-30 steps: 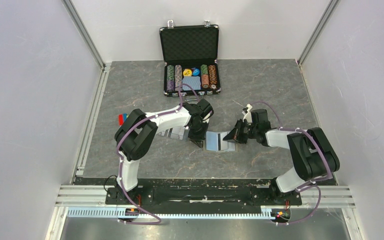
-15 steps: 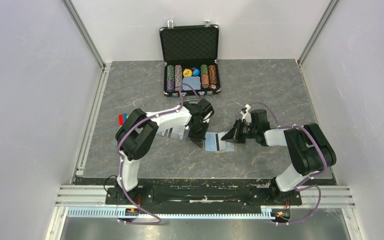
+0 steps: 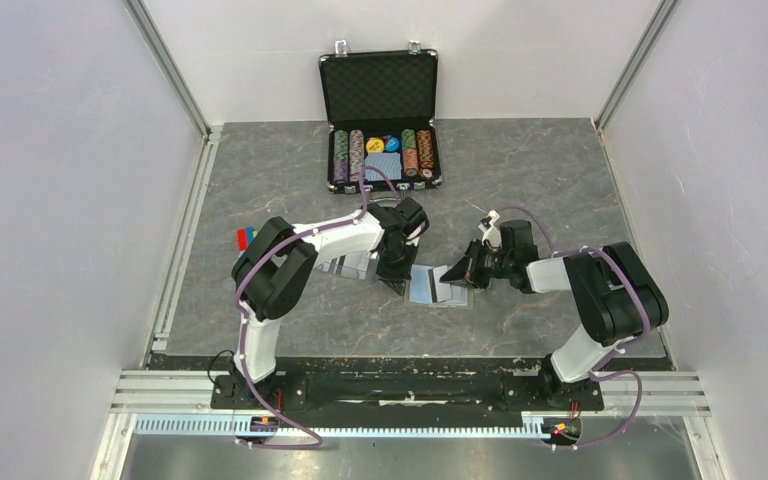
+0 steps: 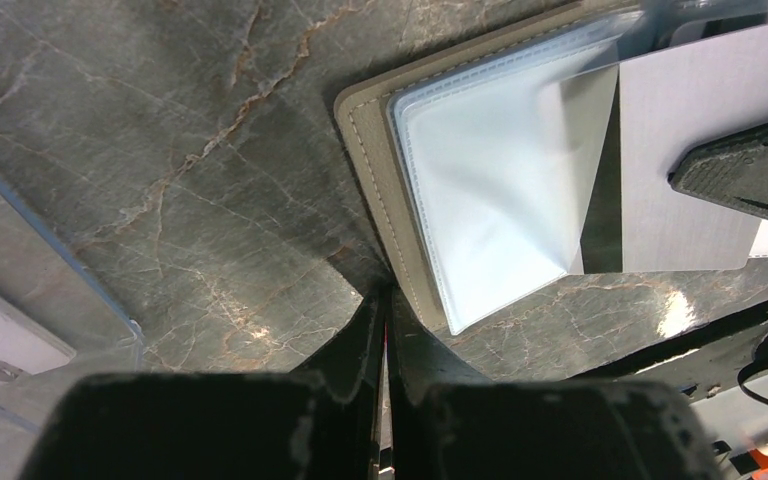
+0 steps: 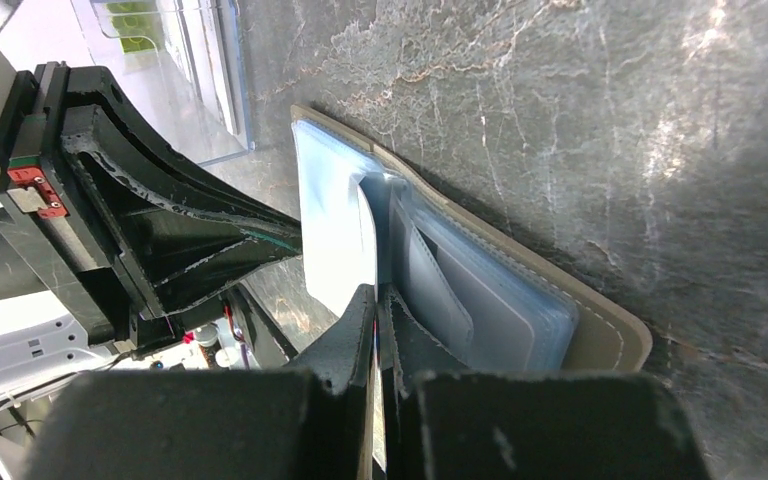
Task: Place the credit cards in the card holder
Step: Insert the credit card into the card holder.
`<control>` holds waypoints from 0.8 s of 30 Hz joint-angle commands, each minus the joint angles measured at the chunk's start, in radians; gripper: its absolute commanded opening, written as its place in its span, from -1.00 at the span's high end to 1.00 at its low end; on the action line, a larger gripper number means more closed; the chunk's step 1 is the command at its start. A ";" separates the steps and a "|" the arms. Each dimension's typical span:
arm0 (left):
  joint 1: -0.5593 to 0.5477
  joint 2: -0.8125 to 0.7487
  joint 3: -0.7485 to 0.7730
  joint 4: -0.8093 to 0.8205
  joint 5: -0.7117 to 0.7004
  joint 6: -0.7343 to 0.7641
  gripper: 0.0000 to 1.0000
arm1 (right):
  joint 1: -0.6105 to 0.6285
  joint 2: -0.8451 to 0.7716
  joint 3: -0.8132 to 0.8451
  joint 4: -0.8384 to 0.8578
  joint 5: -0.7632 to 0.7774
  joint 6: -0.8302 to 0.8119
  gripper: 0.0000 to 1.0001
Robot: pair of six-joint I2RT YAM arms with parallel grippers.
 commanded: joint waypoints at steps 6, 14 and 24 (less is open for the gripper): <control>-0.023 0.032 0.025 0.036 0.006 0.000 0.92 | 0.019 0.026 0.043 -0.026 0.052 -0.043 1.00; -0.025 0.035 0.022 0.036 0.011 0.007 0.96 | 0.019 0.027 0.083 -0.063 0.083 -0.084 1.00; -0.027 0.044 0.033 0.036 0.017 0.007 0.95 | 0.058 0.063 0.044 0.026 0.053 -0.019 1.00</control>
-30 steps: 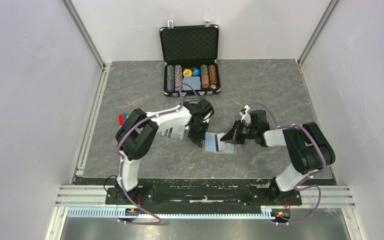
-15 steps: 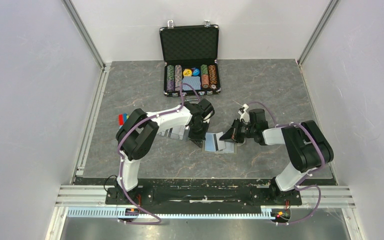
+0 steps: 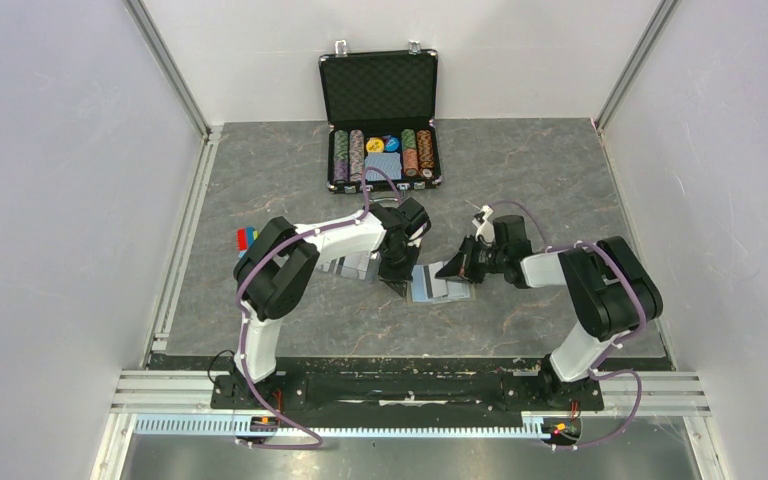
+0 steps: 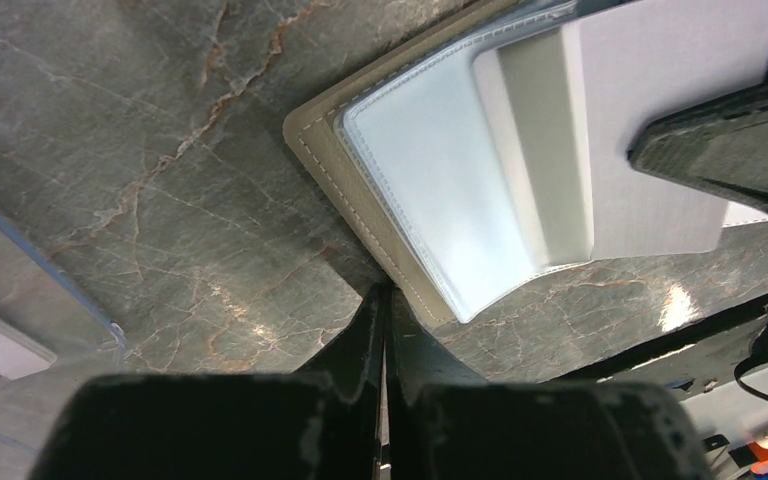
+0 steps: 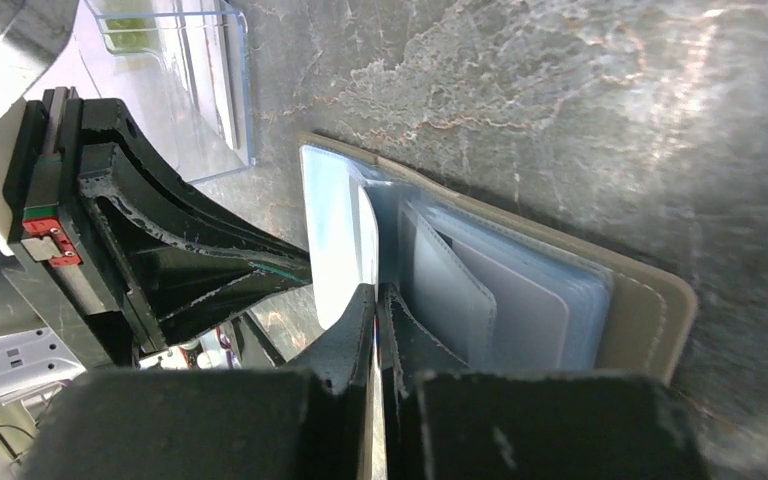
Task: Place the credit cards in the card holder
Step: Insert the credit card into the card holder.
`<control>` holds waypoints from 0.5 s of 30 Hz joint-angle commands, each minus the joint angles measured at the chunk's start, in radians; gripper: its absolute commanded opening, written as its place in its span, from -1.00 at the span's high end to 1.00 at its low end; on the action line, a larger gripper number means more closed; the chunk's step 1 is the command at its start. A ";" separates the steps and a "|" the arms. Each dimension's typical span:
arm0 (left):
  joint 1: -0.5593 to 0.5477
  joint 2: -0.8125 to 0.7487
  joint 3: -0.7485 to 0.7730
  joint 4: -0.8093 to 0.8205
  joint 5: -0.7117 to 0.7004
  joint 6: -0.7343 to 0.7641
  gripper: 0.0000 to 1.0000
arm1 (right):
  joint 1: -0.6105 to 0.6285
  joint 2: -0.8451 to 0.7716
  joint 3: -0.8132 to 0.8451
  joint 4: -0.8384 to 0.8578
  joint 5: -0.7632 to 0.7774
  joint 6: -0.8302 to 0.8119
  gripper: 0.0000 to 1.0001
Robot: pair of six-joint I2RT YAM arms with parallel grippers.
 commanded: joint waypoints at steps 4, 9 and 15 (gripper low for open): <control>-0.020 0.035 0.022 0.044 0.010 0.006 0.95 | 0.058 0.024 -0.007 0.051 0.023 0.024 1.00; -0.020 0.040 0.023 0.044 0.011 0.004 0.95 | 0.058 -0.020 0.018 -0.044 0.044 -0.034 0.71; -0.020 0.038 0.027 0.044 0.009 0.004 0.96 | 0.064 -0.073 0.091 -0.298 0.136 -0.198 0.42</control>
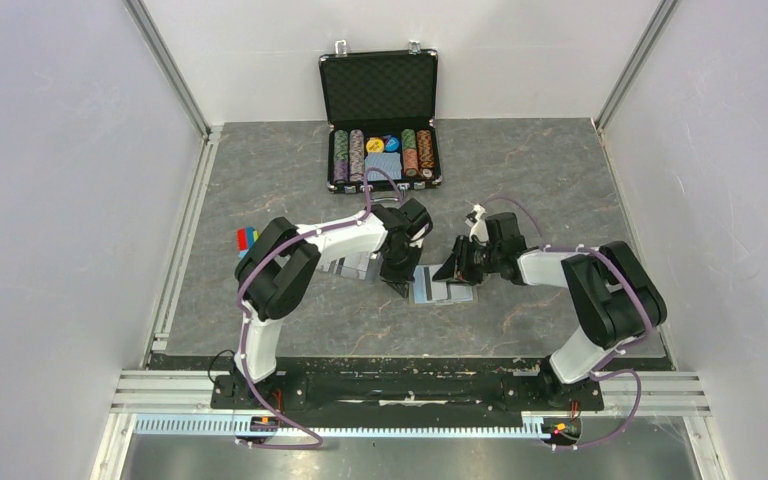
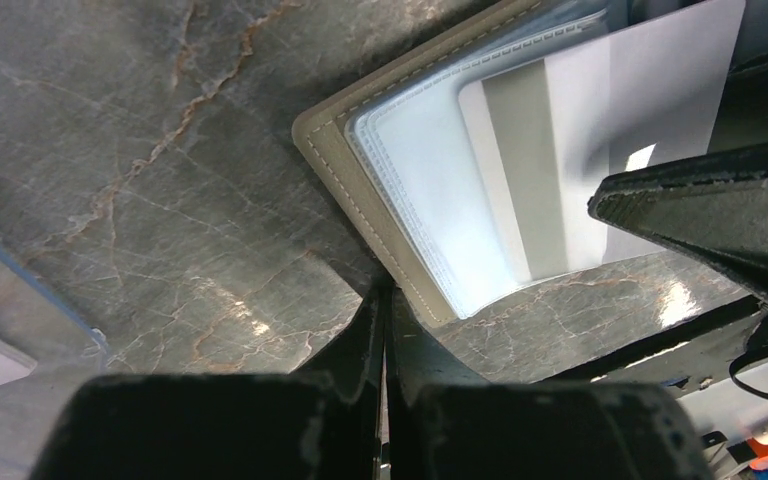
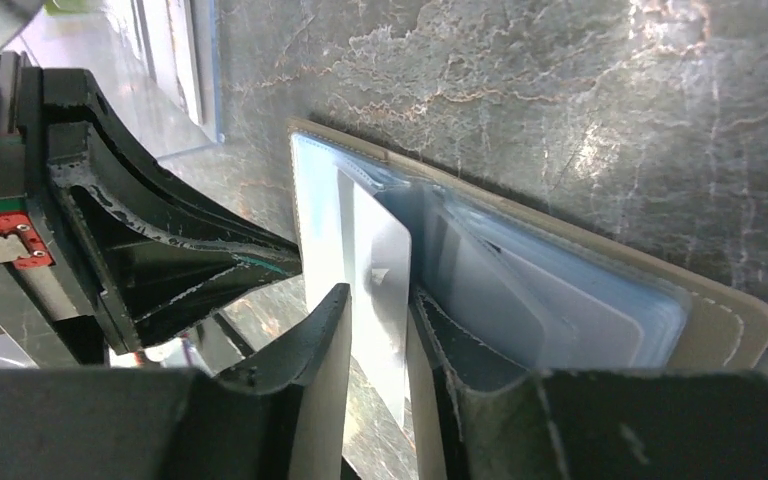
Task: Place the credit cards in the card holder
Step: Insert the credit card into the card holder.
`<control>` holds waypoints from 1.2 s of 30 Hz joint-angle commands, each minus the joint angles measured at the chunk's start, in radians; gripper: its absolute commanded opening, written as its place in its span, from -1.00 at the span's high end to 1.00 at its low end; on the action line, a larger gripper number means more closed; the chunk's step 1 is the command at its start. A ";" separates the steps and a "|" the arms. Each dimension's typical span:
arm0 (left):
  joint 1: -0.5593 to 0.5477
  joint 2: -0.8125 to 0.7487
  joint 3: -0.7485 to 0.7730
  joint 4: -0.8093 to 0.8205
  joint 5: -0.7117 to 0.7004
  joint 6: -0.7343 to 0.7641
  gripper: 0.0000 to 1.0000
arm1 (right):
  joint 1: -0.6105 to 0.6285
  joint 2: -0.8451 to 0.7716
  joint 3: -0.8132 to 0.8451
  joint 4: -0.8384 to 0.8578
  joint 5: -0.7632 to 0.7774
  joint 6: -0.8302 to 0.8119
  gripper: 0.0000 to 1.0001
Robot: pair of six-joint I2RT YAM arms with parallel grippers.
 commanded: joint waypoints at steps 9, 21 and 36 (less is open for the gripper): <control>-0.014 0.043 0.038 0.046 0.010 0.000 0.96 | 0.040 -0.093 0.126 -0.367 0.175 -0.268 0.14; -0.026 0.087 0.098 0.101 0.096 -0.072 0.96 | 0.047 -0.061 0.039 -0.191 0.012 -0.114 0.59; -0.033 0.073 0.110 0.114 0.103 -0.100 0.96 | 0.051 -0.047 -0.012 -0.025 -0.113 0.022 0.15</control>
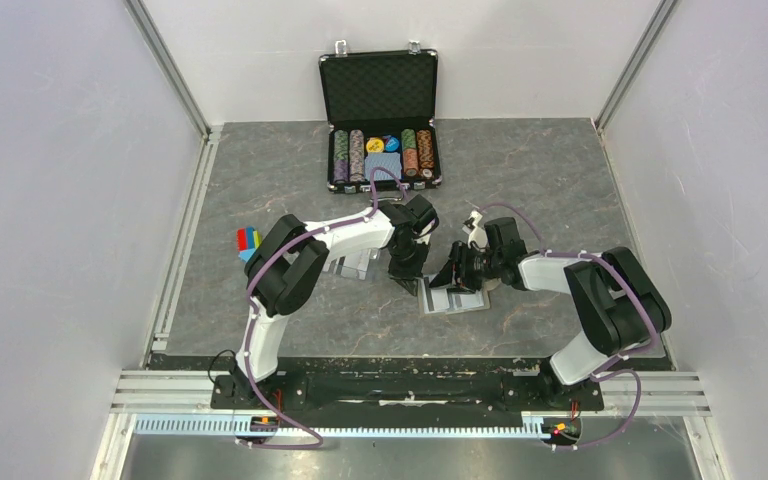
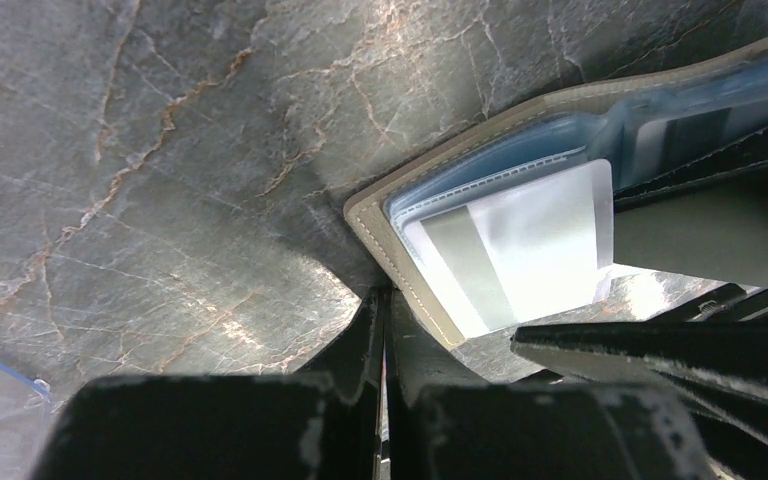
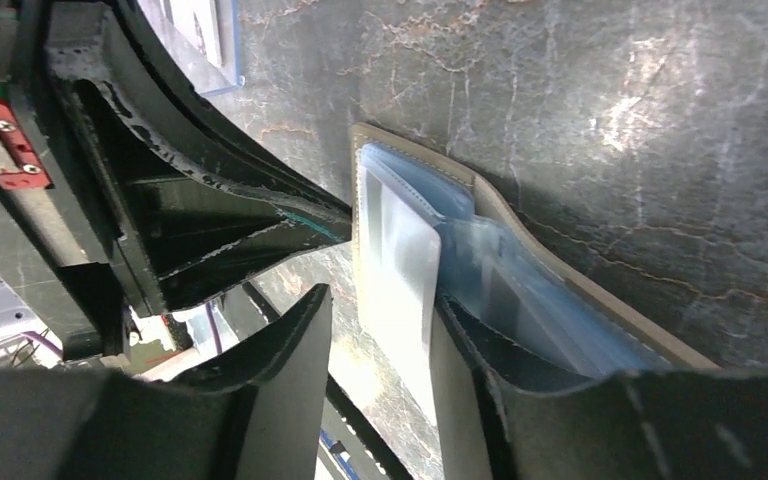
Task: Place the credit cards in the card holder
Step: Insert the credit card into the card holder.
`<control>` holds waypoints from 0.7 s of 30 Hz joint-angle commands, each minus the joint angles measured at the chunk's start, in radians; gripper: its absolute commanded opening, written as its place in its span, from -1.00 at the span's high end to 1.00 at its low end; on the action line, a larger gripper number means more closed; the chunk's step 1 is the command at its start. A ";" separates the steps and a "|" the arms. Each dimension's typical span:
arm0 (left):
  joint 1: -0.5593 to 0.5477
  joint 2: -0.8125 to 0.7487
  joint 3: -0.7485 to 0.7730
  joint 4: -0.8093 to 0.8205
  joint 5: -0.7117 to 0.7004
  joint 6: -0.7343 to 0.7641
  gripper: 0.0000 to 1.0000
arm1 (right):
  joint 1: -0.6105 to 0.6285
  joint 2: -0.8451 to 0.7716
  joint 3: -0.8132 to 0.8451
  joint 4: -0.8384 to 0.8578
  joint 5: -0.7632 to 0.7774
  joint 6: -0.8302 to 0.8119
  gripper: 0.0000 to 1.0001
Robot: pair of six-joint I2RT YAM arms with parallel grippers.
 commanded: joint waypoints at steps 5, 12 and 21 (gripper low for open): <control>-0.024 -0.009 0.008 0.115 0.031 -0.070 0.95 | 0.023 -0.031 0.103 -0.199 0.059 -0.161 -0.24; -0.022 -0.013 -0.003 0.112 0.021 -0.063 0.96 | 0.038 -0.076 0.244 -0.461 0.210 -0.368 -0.58; -0.014 -0.063 -0.043 0.175 0.047 -0.095 0.83 | 0.040 -0.098 0.255 -0.494 0.199 -0.394 -0.66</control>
